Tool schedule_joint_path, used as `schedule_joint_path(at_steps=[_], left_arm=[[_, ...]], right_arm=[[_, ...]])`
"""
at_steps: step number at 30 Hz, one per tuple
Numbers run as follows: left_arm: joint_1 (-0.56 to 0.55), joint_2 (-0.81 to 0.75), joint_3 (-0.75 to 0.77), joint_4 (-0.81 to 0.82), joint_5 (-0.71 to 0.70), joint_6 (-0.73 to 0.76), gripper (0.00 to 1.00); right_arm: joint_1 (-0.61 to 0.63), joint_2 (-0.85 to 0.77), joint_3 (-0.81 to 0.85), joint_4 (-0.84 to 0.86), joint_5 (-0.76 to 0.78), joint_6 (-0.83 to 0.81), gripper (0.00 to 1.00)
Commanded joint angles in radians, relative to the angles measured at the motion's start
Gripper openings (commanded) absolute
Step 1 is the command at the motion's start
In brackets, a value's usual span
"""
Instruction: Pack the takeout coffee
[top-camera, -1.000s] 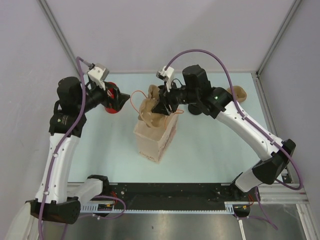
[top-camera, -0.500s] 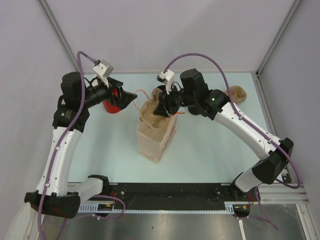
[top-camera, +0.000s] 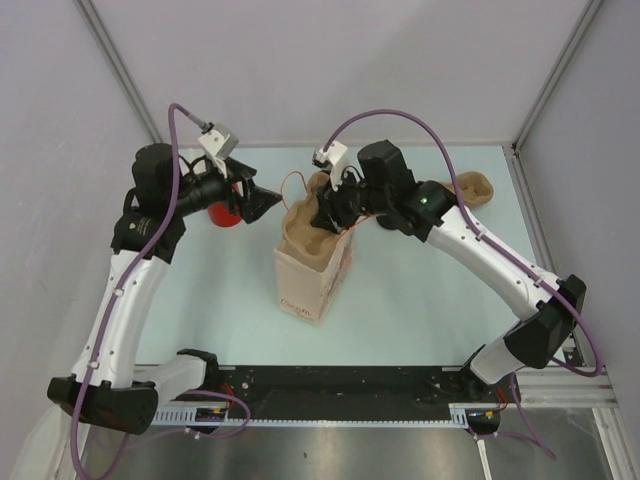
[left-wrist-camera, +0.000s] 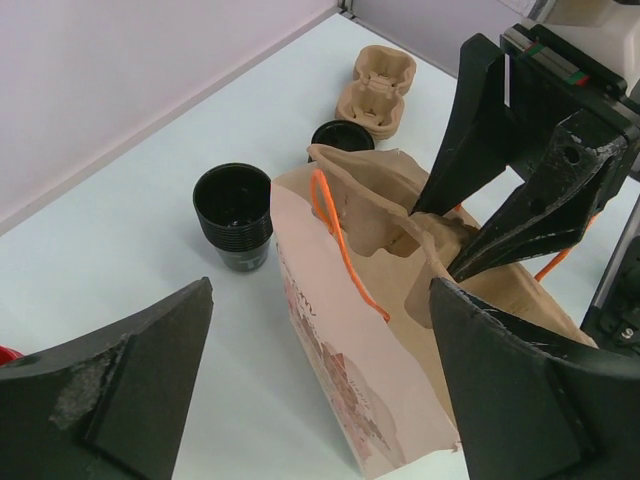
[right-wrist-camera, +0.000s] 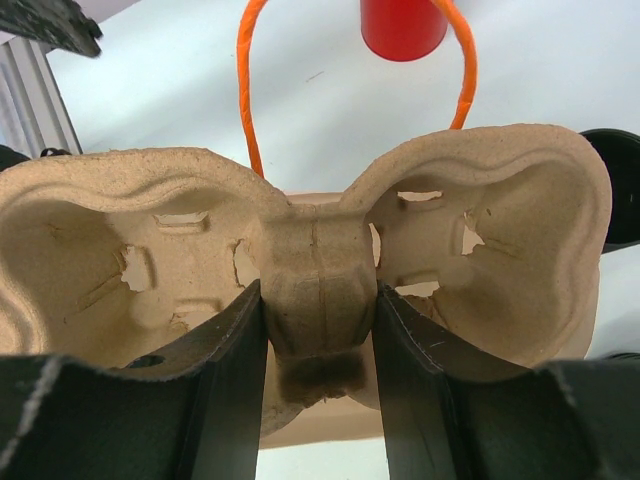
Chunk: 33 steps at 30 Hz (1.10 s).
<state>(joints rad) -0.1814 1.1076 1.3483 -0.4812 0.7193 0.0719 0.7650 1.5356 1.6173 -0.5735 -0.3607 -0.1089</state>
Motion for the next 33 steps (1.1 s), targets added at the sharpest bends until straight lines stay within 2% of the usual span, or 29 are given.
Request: schedule_joint_path(at_steps=[1, 5, 10, 12, 13, 15, 16, 19, 25, 33], left_arm=[[-0.009, 0.014, 0.015, 0.006, 0.017, 0.023, 0.98], [-0.012, 0.034, 0.034, 0.024, 0.068, 0.000, 0.99], [-0.053, 0.081, 0.064, 0.004, 0.037, 0.017, 0.99], [-0.070, 0.090, 0.064, 0.006, 0.031, 0.017, 0.97], [-0.075, 0.093, 0.063, 0.001, 0.026, 0.023, 0.93], [-0.087, 0.095, 0.061, -0.002, 0.011, 0.029, 0.72], [-0.089, 0.094, 0.064, -0.010, 0.003, 0.032, 0.54], [-0.089, 0.086, 0.066, -0.028, -0.030, 0.049, 0.34], [-0.089, 0.074, 0.080, -0.066, -0.084, 0.071, 0.24], [-0.090, 0.075, 0.106, -0.089, -0.133, 0.077, 0.19]], right_arm=[[0.016, 0.000, -0.004, -0.025, 0.014, -0.018, 0.04], [0.030, -0.003, 0.004, -0.032, 0.006, -0.026, 0.04], [0.040, -0.002, 0.003, -0.034, 0.003, -0.031, 0.03], [0.039, -0.005, 0.001, -0.035, 0.005, -0.035, 0.03], [0.040, -0.008, 0.000, -0.037, 0.005, -0.037, 0.03], [0.042, -0.012, -0.003, -0.038, 0.006, -0.043, 0.03], [0.040, -0.014, -0.008, -0.040, 0.006, -0.048, 0.03], [0.040, -0.020, -0.016, -0.048, 0.012, -0.064, 0.02], [0.040, -0.025, -0.020, -0.049, 0.028, -0.098, 0.02], [0.048, -0.038, -0.026, -0.063, 0.106, -0.161, 0.01]])
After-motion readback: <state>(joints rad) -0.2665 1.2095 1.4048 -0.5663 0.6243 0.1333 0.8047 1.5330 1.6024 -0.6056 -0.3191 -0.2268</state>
